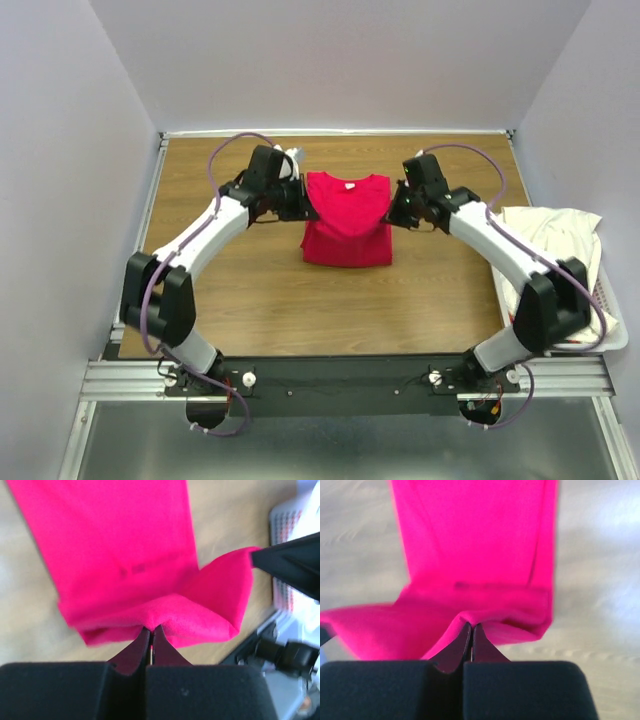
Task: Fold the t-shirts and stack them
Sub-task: Fold the tshirt
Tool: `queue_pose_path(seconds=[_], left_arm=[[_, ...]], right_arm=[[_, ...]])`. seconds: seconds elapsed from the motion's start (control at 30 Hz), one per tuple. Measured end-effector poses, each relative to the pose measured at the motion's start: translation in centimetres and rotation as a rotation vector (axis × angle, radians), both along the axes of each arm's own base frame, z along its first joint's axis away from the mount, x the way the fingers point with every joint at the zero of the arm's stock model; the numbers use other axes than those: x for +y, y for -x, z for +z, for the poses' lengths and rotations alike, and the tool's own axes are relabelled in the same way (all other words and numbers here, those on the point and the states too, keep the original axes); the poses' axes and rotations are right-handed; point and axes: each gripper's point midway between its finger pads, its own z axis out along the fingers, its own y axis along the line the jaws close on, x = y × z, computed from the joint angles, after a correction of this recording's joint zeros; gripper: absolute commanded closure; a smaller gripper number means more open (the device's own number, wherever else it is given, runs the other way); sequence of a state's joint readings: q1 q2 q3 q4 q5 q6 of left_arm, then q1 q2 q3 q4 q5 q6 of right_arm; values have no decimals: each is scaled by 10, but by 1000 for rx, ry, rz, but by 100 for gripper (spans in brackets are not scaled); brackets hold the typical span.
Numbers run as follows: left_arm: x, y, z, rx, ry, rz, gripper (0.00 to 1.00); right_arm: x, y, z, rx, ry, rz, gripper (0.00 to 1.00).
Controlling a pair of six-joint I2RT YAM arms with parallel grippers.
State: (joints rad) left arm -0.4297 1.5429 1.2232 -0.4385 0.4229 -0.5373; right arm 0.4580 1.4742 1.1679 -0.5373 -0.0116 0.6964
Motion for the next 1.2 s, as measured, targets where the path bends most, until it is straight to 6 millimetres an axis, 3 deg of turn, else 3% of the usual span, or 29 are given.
queue_pose_path(seconds=[0.1, 0.17, 0.27, 0.3, 0.33, 0.37, 0.43, 0.5, 0.57, 0.63, 0.7, 0.8, 0.9, 1.0, 1.2], left_arm=[[-3, -43, 9, -20, 13, 17, 100], [-9, -84, 15, -51, 35, 31, 90], [-14, -147, 4, -93, 78, 66, 64], [-13, -164, -6, -88, 82, 78, 28], [-14, -180, -13, -89, 88, 83, 17], [-13, -197, -22, -98, 89, 91, 16], [-5, -220, -50, -77, 81, 120, 16], [6, -224, -68, -42, 71, 143, 20], [19, -228, -71, -31, 68, 170, 25], [27, -233, -65, -50, 70, 189, 33], [38, -236, -55, -69, 69, 219, 39], [45, -228, -46, -87, 61, 240, 41], [40, -223, -43, -97, 56, 236, 41], [34, -222, -46, -101, 47, 223, 41], [22, -243, -47, -159, 9, 214, 45]], right_arm=[[-4, -47, -6, -3, 23, -32, 99], [-5, -90, -7, -30, 25, -51, 93], [-15, -155, -12, -62, 20, -82, 57], [-21, -178, -17, -79, 21, -93, 29], [-24, -193, -18, -97, 18, -98, 20], [-31, -212, -29, -100, 18, -105, 13], [-42, -229, -46, -89, 27, -107, 11], [-54, -236, -58, -75, 34, -118, 11], [-62, -235, -62, -62, 44, -123, 17], [-64, -236, -58, -72, 46, -120, 21], [-62, -234, -52, -83, 45, -110, 32], [-58, -223, -50, -83, 43, -98, 33], [-49, -213, -51, -78, 45, -78, 36], [-41, -209, -55, -75, 49, -58, 45], [-31, -206, -60, -81, 58, -28, 50]])
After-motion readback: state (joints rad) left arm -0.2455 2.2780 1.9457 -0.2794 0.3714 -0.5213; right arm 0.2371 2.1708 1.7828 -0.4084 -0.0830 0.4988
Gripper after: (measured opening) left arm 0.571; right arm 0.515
